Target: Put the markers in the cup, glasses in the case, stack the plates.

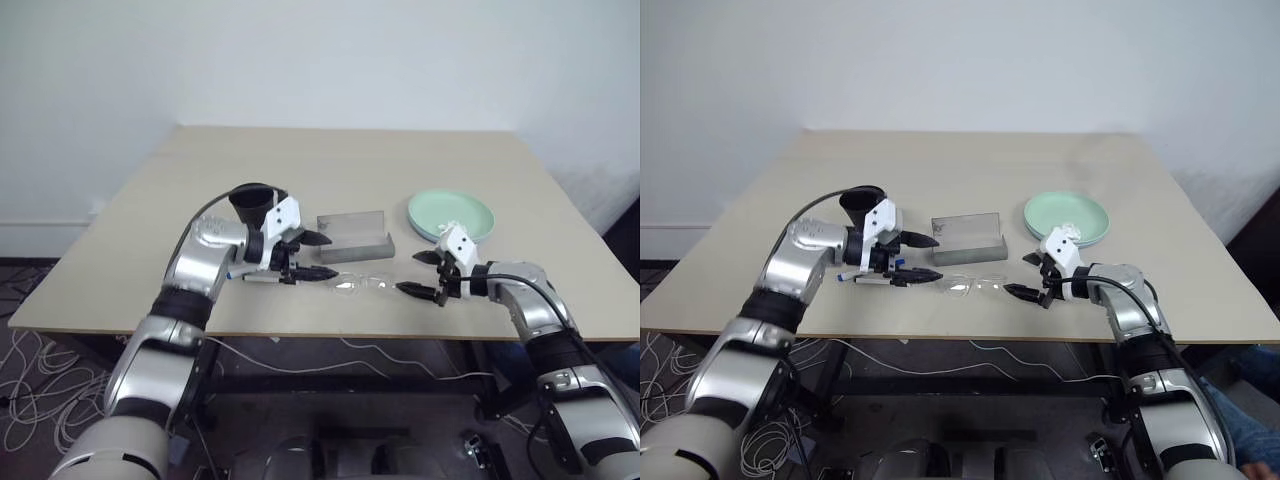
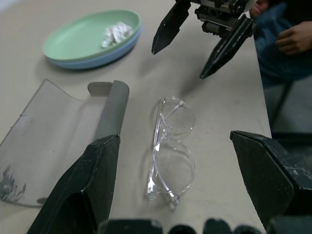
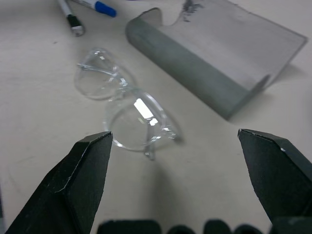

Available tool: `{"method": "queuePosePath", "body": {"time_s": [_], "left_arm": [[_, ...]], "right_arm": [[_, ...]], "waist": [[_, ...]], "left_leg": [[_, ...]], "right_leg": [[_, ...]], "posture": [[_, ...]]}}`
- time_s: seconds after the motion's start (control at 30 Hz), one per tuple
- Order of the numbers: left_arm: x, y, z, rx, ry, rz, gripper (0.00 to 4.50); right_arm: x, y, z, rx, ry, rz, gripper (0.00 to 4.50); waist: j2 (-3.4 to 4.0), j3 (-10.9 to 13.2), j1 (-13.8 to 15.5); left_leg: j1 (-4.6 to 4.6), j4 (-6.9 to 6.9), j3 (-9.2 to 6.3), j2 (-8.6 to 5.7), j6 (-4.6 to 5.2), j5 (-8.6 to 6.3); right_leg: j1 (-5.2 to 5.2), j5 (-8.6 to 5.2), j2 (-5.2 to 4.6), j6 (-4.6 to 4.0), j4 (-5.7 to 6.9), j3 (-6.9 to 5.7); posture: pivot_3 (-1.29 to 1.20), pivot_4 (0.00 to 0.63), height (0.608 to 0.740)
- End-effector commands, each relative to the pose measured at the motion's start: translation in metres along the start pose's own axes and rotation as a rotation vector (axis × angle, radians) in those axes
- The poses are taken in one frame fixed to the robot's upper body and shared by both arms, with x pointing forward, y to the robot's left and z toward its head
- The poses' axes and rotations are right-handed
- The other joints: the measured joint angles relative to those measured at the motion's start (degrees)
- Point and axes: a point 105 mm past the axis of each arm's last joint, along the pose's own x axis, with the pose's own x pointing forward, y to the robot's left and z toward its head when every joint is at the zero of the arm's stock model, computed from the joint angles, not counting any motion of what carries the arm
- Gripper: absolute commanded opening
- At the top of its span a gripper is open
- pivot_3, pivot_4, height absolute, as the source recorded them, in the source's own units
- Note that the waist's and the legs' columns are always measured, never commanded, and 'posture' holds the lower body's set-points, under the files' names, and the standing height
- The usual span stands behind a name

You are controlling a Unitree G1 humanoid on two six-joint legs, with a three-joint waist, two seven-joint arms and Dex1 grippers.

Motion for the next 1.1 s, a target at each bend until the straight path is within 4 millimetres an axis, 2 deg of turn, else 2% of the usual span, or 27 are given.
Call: {"method": "queuePosePath", "body": {"time_s": [0.03,0.13,0.23,0.43,0.57,0.67,0.9,1.1], "left_arm": [[0.012,0.0,0.003,0.077,0.077,-0.095,3.85],[0.026,-0.002,0.001,0.137,0.152,-0.155,3.85],[0.036,-0.001,-0.003,0.201,0.225,-0.168,3.85],[0.051,0.003,-0.004,0.258,0.271,-0.146,3.85],[0.059,0.003,-0.001,0.248,0.253,-0.135,2.56],[0.061,0.003,-0.006,0.26,0.286,-0.13,1.57],[0.061,0.005,-0.012,0.254,0.303,-0.106,1.57],[0.064,0.013,-0.012,0.242,0.274,-0.011,1.57]], "right_arm": [[-0.001,0.002,0.015,-0.041,-0.053,-0.017,4.46],[-0.001,0.005,0.012,-0.03,-0.062,-0.032,4.46],[-0.002,0.007,0.011,-0.019,-0.071,-0.057,4.46],[-0.009,0.013,0.011,-0.008,-0.088,-0.082,4.46],[-0.012,0.019,0.008,-0.001,-0.088,-0.09,4.5],[-0.01,0.023,0.008,0.004,-0.089,-0.091,4.5],[-0.006,0.026,0.012,0.009,-0.104,-0.094,4.5],[0.0,0.028,0.015,0.007,-0.115,-0.091,4.5]], "waist": [[0.0,0.0,0.0],[0.0,0.0,-0.01],[0.0,0.0,-0.01],[-0.05,0.04,0.01],[-0.07,0.04,0.03],[-0.07,0.05,-0.01],[-0.11,0.07,0.01],[-0.09,0.06,0.02]], "left_leg": [[-0.02,-0.01,0.01,-0.02,0.01,0.0],[-0.2,0.03,-0.03,-0.07,0.08,-0.01],[-0.77,0.22,-0.06,-0.05,0.34,0.14],[-0.81,0.23,-0.07,-0.05,0.37,0.15],[-0.81,0.3,-0.13,-0.05,0.43,0.11],[-0.85,0.39,-0.14,-0.06,0.47,0.09],[-0.88,0.51,-0.16,-0.04,0.57,0.03],[-1.28,0.94,-0.24,-0.05,0.82,-0.13]], "right_leg": [[-0.03,-0.01,0.0,0.01,0.0,0.02],[-0.15,0.0,0.01,-0.01,0.0,0.02],[-0.7,0.1,0.06,-0.17,0.12,0.04],[-0.78,0.1,0.06,-0.16,0.12,0.1],[-0.72,0.1,0.06,-0.15,0.12,0.06],[-0.72,0.11,0.07,-0.13,0.14,0.04],[-0.72,0.15,0.08,-0.09,0.18,0.04],[-0.87,0.08,0.09,0.07,0.2,-0.01]], "posture": [[0.0,0.0,0.734],[0.0,0.0,0.734],[0.0,0.0,0.734],[0.0,0.0,0.734],[0.0,0.0,0.734],[0.0,0.0,0.734],[0.0,0.0,0.734],[0.0,0.0,0.734]]}}
